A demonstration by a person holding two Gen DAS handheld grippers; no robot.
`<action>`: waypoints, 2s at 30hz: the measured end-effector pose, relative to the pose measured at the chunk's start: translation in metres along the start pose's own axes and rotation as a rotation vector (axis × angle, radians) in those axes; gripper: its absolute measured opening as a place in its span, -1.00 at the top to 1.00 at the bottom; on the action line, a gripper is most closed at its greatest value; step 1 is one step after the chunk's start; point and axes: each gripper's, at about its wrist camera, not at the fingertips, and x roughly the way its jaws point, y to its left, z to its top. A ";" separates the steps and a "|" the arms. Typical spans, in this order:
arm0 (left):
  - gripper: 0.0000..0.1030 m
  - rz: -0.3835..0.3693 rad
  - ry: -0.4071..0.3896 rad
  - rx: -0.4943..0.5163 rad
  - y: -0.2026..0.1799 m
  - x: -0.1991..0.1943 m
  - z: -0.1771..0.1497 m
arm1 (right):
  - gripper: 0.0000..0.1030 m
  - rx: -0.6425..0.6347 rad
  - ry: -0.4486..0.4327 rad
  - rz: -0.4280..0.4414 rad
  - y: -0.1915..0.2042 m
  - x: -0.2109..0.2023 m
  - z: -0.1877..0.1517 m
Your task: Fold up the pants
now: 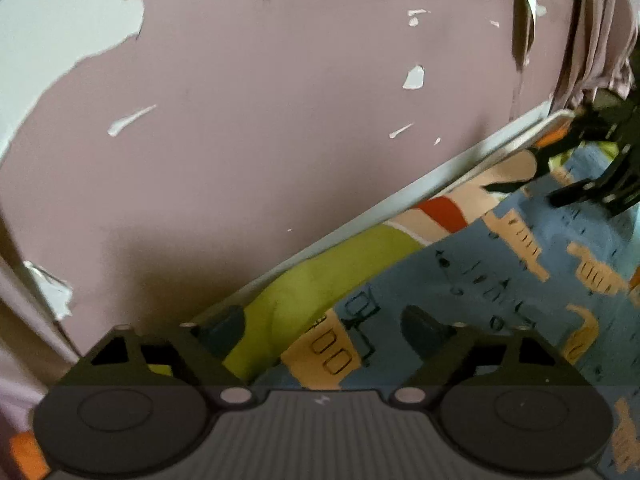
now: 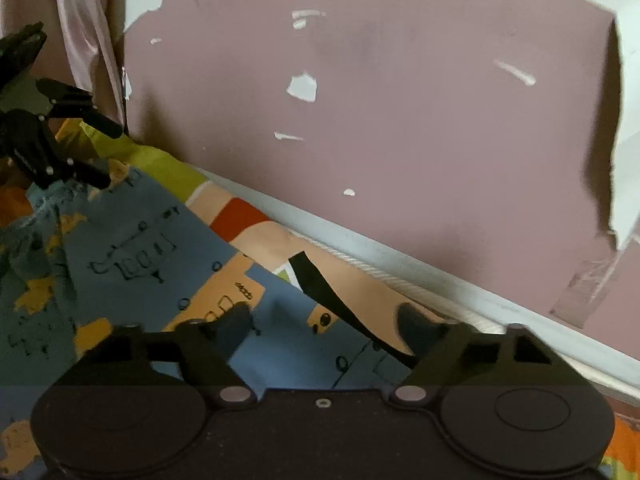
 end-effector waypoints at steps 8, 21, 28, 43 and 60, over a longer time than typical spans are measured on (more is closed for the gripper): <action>-0.55 -0.019 0.065 0.068 -0.002 0.018 0.003 | -0.16 -0.082 0.060 0.060 0.002 0.020 0.002; 0.97 0.116 0.147 0.139 -0.023 0.028 0.008 | 0.99 -0.145 0.074 0.003 0.016 0.026 -0.003; 0.99 0.204 0.041 0.041 -0.024 0.013 0.015 | 1.00 -0.141 -0.025 -0.081 0.018 0.014 0.003; 0.99 0.335 -0.025 -0.044 -0.014 0.026 0.017 | 1.00 -0.073 -0.088 -0.207 0.020 0.047 0.012; 0.99 0.293 -0.223 0.079 -0.051 -0.082 -0.022 | 1.00 -0.234 -0.228 -0.188 0.068 -0.079 -0.021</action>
